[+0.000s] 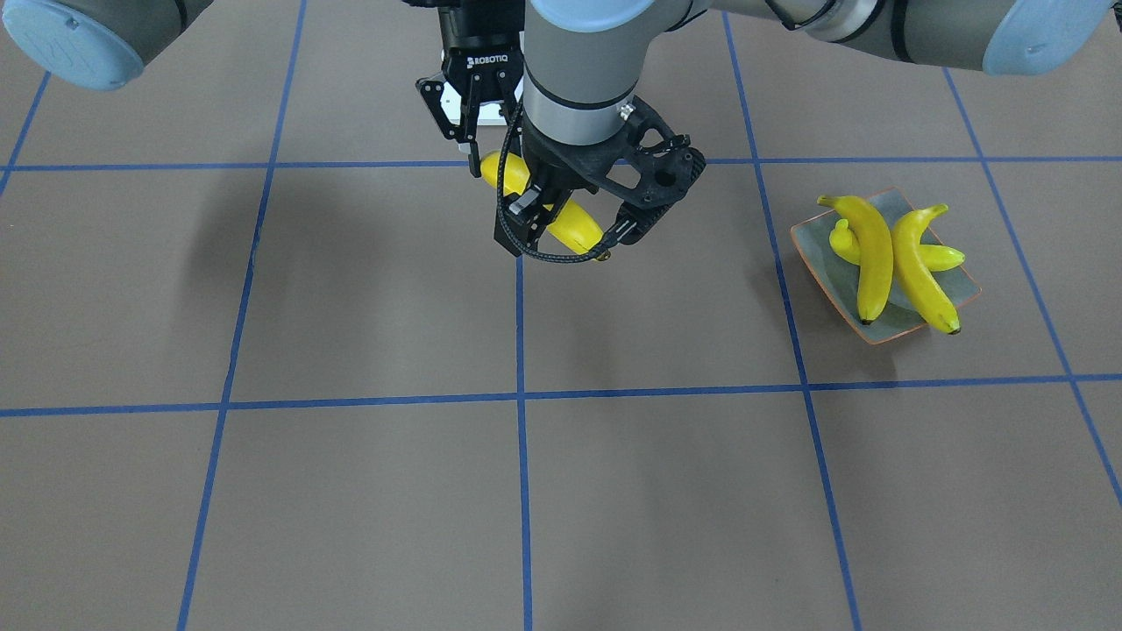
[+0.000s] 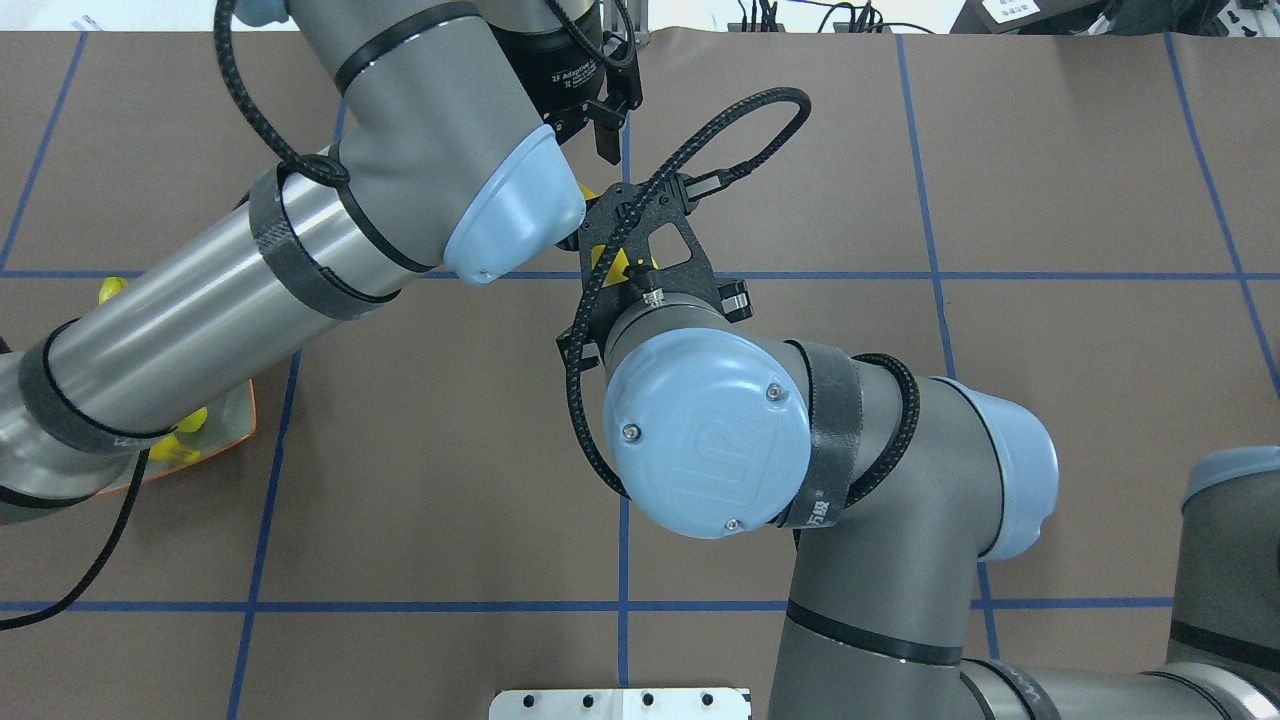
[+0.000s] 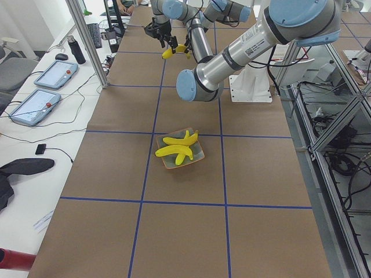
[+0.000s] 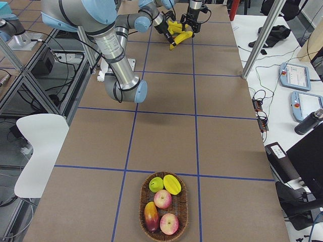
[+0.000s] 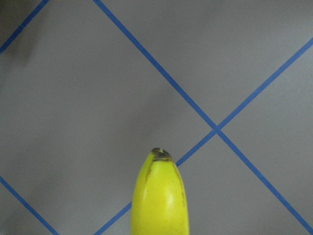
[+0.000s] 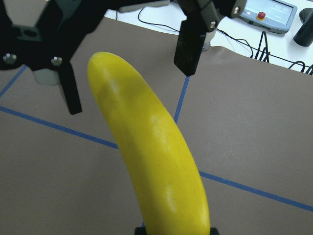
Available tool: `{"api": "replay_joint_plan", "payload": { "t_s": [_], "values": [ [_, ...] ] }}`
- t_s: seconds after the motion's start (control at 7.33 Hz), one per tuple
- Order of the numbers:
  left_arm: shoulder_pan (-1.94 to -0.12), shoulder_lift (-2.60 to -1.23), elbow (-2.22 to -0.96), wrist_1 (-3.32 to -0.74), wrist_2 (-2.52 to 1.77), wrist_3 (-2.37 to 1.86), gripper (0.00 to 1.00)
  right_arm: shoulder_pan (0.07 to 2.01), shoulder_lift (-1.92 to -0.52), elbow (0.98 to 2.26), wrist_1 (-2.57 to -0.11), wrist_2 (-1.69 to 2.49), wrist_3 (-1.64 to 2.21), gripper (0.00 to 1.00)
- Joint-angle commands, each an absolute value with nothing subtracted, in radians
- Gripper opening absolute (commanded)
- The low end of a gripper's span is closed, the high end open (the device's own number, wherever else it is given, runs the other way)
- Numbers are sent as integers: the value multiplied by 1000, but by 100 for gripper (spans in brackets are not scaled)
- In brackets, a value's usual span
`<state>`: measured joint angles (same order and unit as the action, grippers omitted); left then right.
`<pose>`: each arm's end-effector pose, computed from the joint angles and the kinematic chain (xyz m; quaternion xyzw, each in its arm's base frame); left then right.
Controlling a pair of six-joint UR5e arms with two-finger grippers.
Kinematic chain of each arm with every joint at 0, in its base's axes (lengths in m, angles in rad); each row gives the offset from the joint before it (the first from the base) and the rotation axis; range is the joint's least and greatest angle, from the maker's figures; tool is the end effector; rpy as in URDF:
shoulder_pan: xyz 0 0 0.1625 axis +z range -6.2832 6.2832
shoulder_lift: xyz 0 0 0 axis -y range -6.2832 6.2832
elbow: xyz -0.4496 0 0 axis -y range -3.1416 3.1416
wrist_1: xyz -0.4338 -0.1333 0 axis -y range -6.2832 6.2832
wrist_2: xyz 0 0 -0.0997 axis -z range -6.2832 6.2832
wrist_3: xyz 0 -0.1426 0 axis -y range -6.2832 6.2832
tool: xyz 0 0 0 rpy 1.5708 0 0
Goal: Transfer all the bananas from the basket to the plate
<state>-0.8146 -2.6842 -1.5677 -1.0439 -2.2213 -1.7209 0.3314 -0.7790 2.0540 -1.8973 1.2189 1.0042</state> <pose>0.4749 -0.5719 0.0122 -0.2004 0.3574 -0.3396 0.8466 -0.5205 -0.3721 0.0604 0.3355 -0.3375 -0.0234 0.8792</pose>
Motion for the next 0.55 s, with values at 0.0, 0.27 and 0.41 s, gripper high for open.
{"api": "replay_joint_plan", "payload": {
  "t_s": [0.0, 0.27, 0.41],
  "values": [
    [-815, -2683, -1571, -1045, -2221, -1718, 99, 330, -779, 2059, -1896, 1201, 1006, 0],
    [-815, -2683, -1571, -1045, -2223, -1717, 91, 330, -782, 2060, -1894, 1187, 1029, 0],
    [-815, -2683, -1571, -1045, -2223, -1718, 78, 330, -781, 2060, -1893, 1183, 1032, 0]
  ]
}}
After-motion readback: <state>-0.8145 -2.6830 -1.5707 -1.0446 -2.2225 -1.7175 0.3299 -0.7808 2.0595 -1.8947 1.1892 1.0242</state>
